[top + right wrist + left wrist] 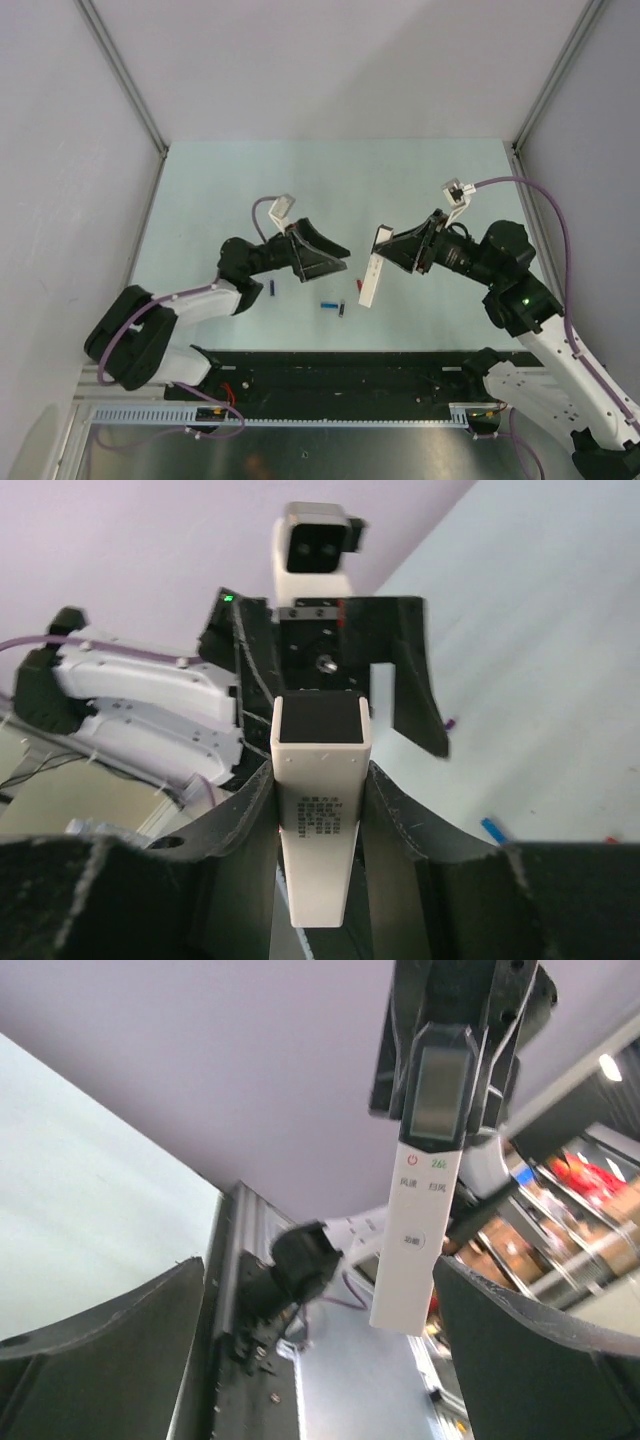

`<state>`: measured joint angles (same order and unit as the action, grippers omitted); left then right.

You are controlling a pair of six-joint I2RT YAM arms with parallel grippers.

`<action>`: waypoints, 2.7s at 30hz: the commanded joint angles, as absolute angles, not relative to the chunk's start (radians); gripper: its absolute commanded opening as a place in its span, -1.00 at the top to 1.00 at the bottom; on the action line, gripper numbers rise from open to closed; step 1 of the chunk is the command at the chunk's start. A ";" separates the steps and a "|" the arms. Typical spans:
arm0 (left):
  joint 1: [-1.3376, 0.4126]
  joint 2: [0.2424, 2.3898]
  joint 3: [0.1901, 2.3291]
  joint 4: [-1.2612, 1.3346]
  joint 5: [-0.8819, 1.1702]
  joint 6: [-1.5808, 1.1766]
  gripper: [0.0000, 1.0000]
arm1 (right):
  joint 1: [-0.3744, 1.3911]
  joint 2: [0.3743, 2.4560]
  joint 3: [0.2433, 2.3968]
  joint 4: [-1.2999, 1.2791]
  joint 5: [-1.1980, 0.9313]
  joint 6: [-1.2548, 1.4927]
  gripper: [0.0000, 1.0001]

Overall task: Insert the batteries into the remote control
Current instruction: Adjust the remote control.

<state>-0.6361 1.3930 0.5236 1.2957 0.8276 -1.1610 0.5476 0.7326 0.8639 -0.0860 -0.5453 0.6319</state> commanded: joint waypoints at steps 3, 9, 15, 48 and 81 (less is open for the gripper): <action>-0.610 1.096 0.538 0.704 0.536 -0.733 -0.99 | 0.583 0.799 1.026 -0.446 -0.175 0.488 1.00; -0.860 0.965 0.712 0.072 -0.297 -0.505 -0.99 | 0.655 0.934 1.114 -0.598 0.167 0.486 1.00; -0.887 0.983 0.655 0.106 -0.212 -0.574 -1.00 | 0.794 1.044 1.189 -0.638 0.373 0.512 1.00; -0.985 1.150 0.673 0.417 -0.012 -0.494 -0.63 | 0.888 1.192 1.273 -0.618 0.241 0.617 1.00; -0.985 1.017 0.552 0.508 0.071 -0.538 -0.75 | 0.882 1.151 1.275 -0.634 0.229 0.615 1.00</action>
<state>-0.9798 1.0988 0.6025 0.4496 0.0429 -0.5243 0.8978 1.1950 1.2312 -0.6548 0.2428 0.6094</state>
